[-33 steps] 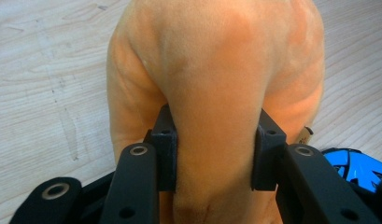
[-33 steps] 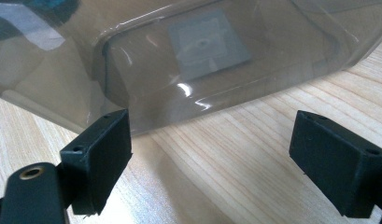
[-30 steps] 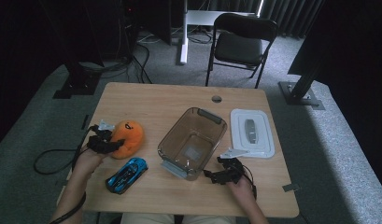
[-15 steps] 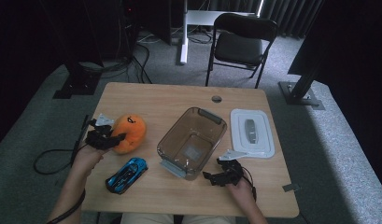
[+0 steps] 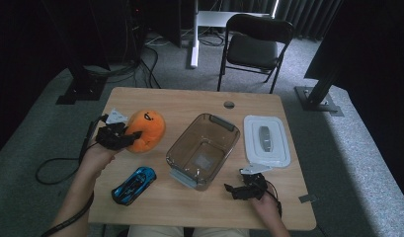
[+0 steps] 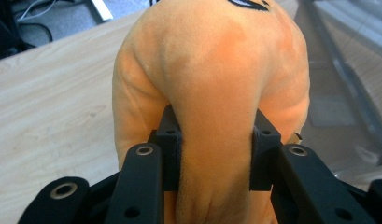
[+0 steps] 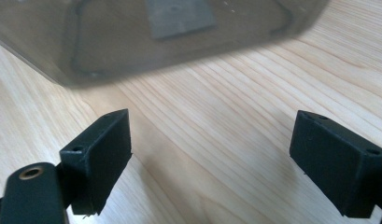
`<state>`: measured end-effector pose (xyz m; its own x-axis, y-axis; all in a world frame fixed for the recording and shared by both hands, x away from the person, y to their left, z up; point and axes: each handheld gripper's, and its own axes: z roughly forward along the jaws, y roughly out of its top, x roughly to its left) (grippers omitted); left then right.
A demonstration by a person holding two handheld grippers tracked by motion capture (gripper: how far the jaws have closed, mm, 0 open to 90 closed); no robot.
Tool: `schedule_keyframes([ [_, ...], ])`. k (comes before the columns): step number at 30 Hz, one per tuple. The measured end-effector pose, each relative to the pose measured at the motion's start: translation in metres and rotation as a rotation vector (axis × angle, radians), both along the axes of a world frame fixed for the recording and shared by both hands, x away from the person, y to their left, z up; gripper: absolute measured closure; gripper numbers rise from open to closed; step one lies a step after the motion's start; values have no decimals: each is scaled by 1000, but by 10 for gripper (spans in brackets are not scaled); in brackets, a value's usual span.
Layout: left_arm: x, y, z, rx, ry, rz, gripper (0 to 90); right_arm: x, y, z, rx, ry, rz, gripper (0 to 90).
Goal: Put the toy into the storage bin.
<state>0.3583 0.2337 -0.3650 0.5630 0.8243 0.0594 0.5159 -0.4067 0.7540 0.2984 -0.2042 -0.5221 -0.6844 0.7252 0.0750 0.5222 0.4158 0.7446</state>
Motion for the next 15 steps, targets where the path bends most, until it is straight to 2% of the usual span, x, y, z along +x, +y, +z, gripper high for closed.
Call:
schedule_keyframes([
  [5, 2, -11, 12, -17, -14, -35, 664, -1, -11, 0, -13, -17, -20, 124],
  [11, 4, -29, 24, -6, -36, -77, 663, -4, -18, -3, -55, -8, -13, 124],
  [15, 5, -40, 34, 10, -46, -101, 662, -6, -21, -4, -73, -17, -11, 124],
])
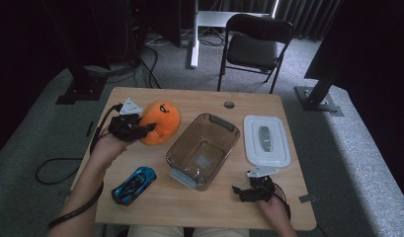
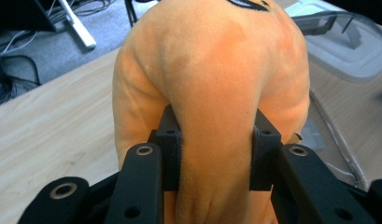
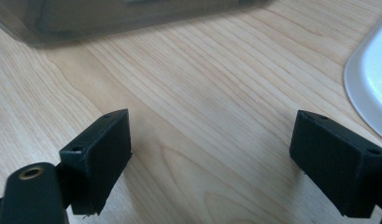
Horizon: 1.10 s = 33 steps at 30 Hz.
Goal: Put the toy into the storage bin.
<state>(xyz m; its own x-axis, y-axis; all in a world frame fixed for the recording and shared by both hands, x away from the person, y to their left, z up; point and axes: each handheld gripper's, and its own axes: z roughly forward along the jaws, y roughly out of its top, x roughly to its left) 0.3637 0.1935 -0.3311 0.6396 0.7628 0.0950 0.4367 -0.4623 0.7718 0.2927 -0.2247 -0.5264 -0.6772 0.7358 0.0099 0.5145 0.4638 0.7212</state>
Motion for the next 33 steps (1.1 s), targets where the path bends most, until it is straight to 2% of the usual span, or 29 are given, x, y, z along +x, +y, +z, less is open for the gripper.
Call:
schedule_keyframes([
  [8, 6, -24, 15, 9, -6, -56, 662, -1, -2, -1, -4, -5, -12, 116],
  [17, 20, -51, 22, 7, 2, -107, 662, -1, -3, -1, -4, -5, -24, 117],
  [19, 23, -58, 22, 2, 8, -117, 661, -1, -3, -1, -4, -6, -24, 117],
  [27, 32, -90, 16, 19, 30, -168, 661, -1, -3, -1, -4, -6, -28, 117],
  [33, 38, -110, 8, 34, 55, -187, 661, -1, -3, -1, -4, -5, -28, 117],
])
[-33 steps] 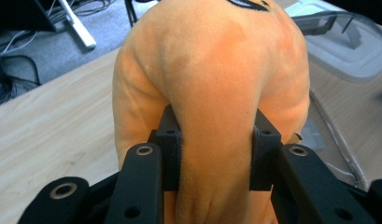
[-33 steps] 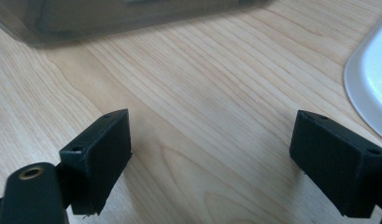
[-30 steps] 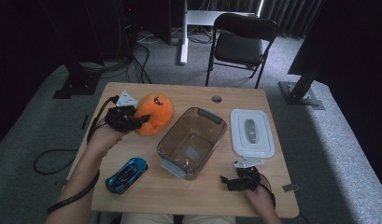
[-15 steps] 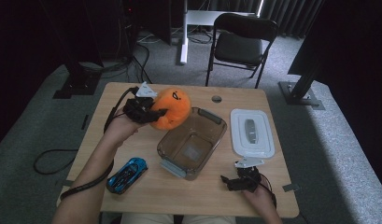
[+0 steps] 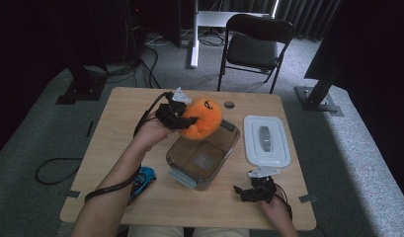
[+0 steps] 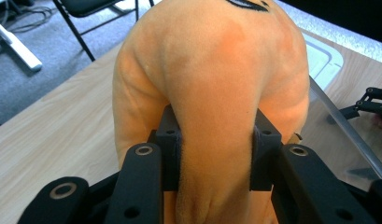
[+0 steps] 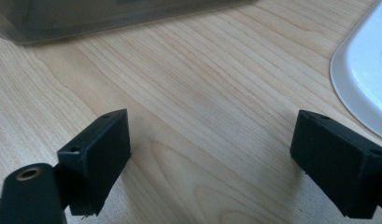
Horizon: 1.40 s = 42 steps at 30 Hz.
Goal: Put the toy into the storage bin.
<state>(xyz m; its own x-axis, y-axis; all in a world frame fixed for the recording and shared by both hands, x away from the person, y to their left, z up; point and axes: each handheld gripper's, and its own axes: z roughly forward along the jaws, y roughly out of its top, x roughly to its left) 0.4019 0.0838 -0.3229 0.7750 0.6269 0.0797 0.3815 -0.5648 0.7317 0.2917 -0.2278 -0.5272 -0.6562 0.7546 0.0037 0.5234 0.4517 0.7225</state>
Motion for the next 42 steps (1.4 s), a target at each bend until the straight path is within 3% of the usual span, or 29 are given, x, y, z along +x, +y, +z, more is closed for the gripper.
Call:
schedule_keyframes([
  [10, 4, -23, -18, 39, 45, -36, 659, 0, 0, 0, 0, 0, -2, 117],
  [19, -1, -38, -31, 74, 57, -70, 655, 0, 0, 0, 0, 1, -2, 117],
  [25, 0, -37, -38, 70, 74, -66, 655, 0, 0, 0, 0, 1, -2, 117],
  [42, 3, -41, -63, 130, 125, -82, 646, 0, 0, 0, -1, 1, -3, 117],
])
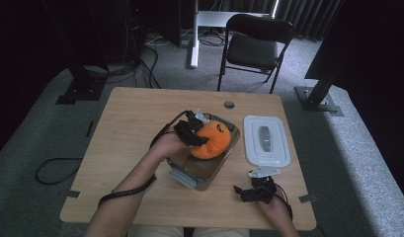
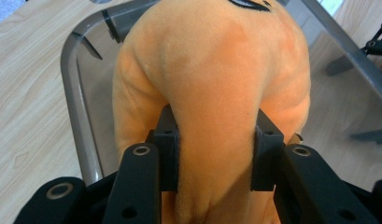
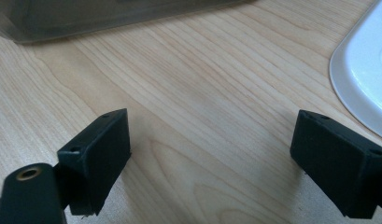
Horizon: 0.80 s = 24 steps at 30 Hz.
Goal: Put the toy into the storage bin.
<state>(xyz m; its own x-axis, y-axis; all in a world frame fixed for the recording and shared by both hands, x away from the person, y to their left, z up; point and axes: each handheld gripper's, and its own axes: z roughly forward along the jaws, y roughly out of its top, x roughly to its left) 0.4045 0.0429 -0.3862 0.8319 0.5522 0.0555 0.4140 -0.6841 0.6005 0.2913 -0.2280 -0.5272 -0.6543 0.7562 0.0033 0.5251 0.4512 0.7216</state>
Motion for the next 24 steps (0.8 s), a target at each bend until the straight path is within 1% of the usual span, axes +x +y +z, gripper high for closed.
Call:
schedule_keyframes([
  [6, 3, -2, -7, 26, 20, -12, 646, 0, 0, 0, 0, 2, 0, 117],
  [13, 7, -2, -13, 41, 50, -19, 644, 0, 0, 0, 0, 1, 0, 117],
  [18, 8, -4, -16, 55, 58, -22, 632, 0, 0, 0, 0, 1, 0, 117],
  [19, 8, -5, -16, 66, 60, -25, 632, 0, 0, 0, 0, 0, 0, 117],
  [21, 8, -6, -16, 74, 67, -27, 618, 0, 0, 0, 0, 0, 0, 117],
  [23, 9, -8, -17, 91, 64, -31, 604, 0, 0, 0, 0, 1, 0, 117],
  [24, 8, -10, -18, 102, 69, -34, 600, 0, 0, 0, 0, 1, 0, 117],
])
